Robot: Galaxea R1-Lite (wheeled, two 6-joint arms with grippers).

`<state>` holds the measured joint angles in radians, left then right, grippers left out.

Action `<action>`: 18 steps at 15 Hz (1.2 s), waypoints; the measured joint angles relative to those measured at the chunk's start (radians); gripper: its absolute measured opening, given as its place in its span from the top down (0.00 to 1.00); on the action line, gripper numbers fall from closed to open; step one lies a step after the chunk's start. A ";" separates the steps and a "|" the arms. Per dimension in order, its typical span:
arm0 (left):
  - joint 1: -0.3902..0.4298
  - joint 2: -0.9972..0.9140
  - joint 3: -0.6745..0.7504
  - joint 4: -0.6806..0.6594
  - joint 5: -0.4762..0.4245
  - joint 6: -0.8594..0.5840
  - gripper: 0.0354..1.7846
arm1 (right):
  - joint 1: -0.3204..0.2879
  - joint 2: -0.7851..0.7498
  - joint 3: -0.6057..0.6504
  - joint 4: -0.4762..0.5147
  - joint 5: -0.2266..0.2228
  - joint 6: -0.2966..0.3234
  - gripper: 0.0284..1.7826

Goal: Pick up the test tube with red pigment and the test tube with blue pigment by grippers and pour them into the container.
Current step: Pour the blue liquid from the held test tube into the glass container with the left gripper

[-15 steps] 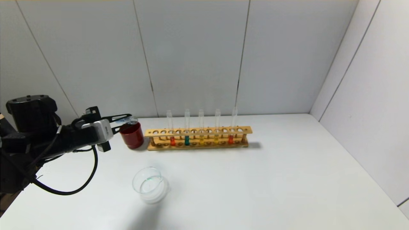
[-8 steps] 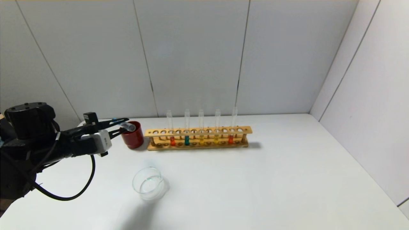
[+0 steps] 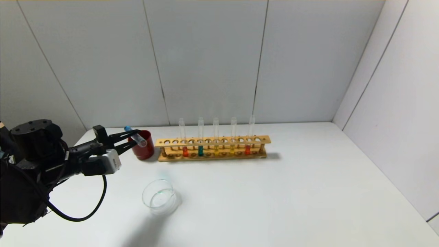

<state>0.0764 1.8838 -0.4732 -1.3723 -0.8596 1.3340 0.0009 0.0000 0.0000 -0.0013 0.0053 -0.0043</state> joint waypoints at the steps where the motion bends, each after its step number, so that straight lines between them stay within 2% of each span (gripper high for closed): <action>1: 0.000 0.016 0.011 -0.035 -0.002 -0.003 0.85 | 0.000 0.000 0.000 0.000 0.000 0.000 0.02; 9: 0.004 0.050 0.064 -0.082 -0.008 0.004 0.85 | 0.000 0.000 0.000 0.000 0.000 0.000 0.02; 18: 0.014 0.069 0.048 -0.133 -0.017 0.061 0.85 | 0.000 0.000 0.000 0.000 0.000 0.000 0.02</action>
<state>0.0904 1.9526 -0.4251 -1.5051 -0.8770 1.3947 0.0013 0.0000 0.0000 -0.0013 0.0051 -0.0038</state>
